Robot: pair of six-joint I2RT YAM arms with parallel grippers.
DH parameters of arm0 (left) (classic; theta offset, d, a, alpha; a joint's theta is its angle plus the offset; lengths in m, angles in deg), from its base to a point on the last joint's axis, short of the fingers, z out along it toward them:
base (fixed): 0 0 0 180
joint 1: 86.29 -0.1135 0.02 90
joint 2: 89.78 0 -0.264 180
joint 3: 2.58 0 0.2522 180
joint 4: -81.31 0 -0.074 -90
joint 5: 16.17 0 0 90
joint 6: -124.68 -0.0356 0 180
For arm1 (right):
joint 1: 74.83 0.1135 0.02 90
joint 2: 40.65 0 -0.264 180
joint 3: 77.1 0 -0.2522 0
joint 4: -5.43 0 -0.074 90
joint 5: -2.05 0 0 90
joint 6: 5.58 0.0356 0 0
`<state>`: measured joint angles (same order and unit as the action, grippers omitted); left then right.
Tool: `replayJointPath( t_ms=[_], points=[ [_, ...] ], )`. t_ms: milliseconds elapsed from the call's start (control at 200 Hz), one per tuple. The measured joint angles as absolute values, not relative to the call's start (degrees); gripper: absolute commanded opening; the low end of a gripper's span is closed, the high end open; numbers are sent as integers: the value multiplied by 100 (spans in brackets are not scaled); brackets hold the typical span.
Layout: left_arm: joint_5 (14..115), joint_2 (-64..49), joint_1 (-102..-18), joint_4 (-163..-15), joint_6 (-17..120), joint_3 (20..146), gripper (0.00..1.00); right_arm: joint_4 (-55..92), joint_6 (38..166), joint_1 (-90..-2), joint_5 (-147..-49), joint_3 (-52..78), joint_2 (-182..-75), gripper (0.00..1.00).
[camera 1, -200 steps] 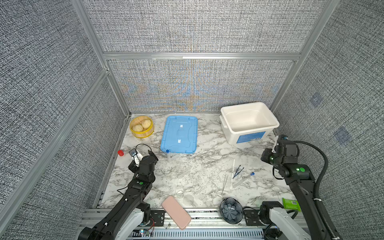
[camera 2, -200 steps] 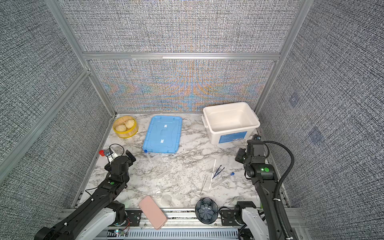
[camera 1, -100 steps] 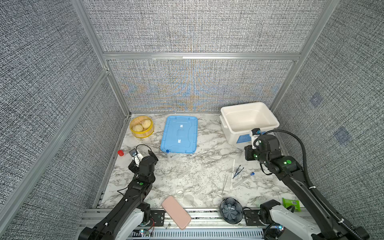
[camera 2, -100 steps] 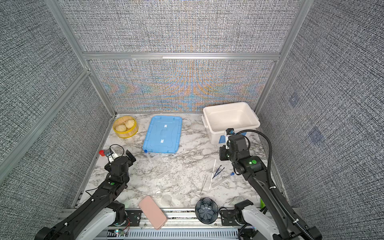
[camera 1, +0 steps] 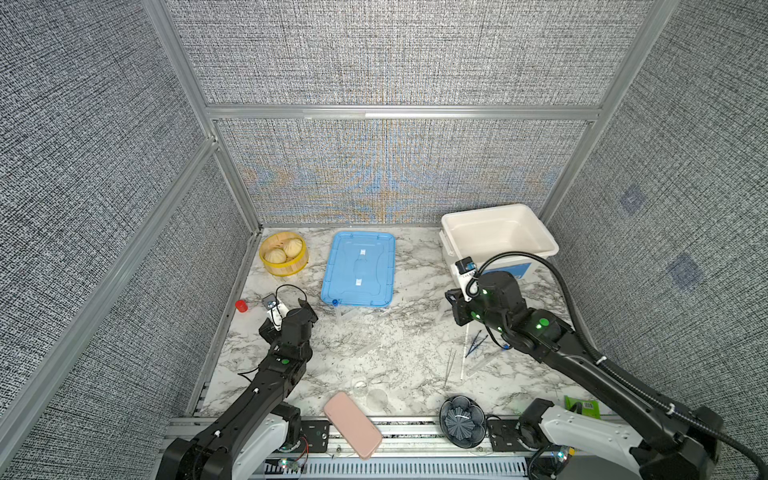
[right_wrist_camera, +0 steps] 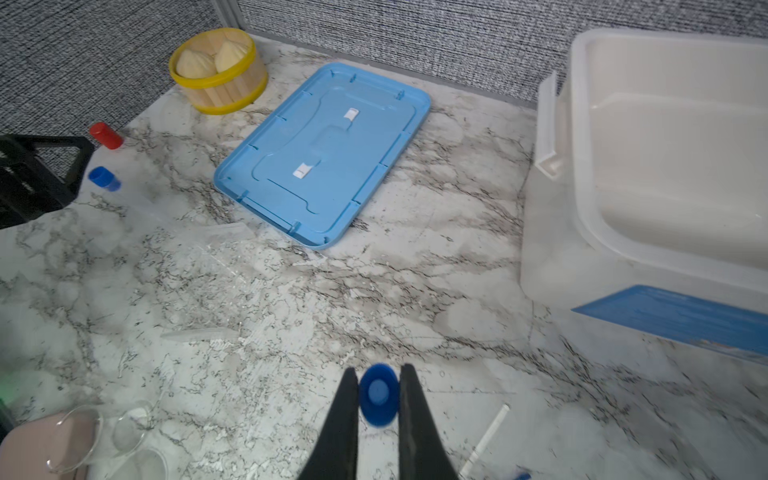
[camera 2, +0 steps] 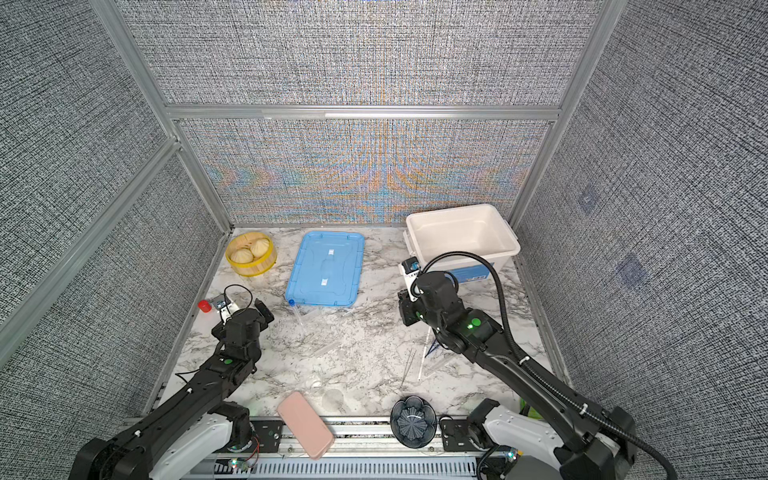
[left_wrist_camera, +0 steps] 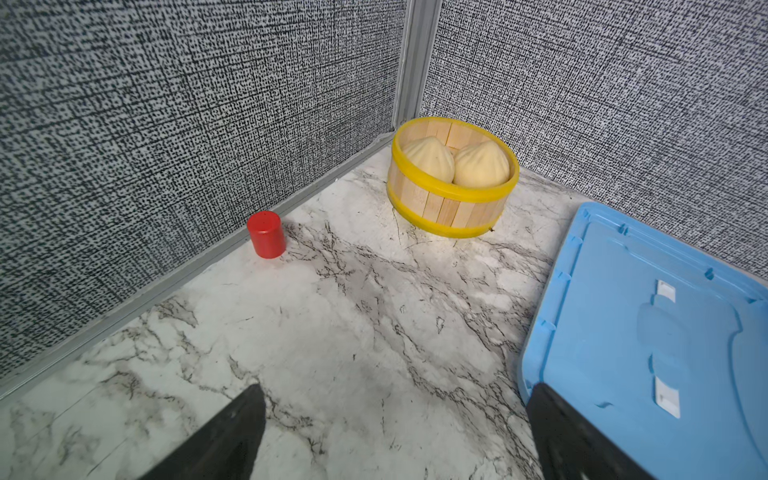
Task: Organize the chemistry lab equipment
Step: 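Lift the test tube with the right gripper and carry it toward the blue lid, then lower the test tube beside the first tube and open the right gripper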
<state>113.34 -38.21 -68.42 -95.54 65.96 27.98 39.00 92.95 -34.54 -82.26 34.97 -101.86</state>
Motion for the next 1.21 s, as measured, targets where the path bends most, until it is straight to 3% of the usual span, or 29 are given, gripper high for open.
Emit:
replayJointPath(
  t_ms=[645, 1205],
  points=[
    [11585, -3823, -6844, -9594, 6644, 2768, 99, 1942, 9147, -2328, -8822, 1739, -12809, 13],
    [11589, -3651, -6844, -9594, 6708, 2768, 99, 2088, 9337, -2145, -9036, 506, -14160, 13]
  ],
)
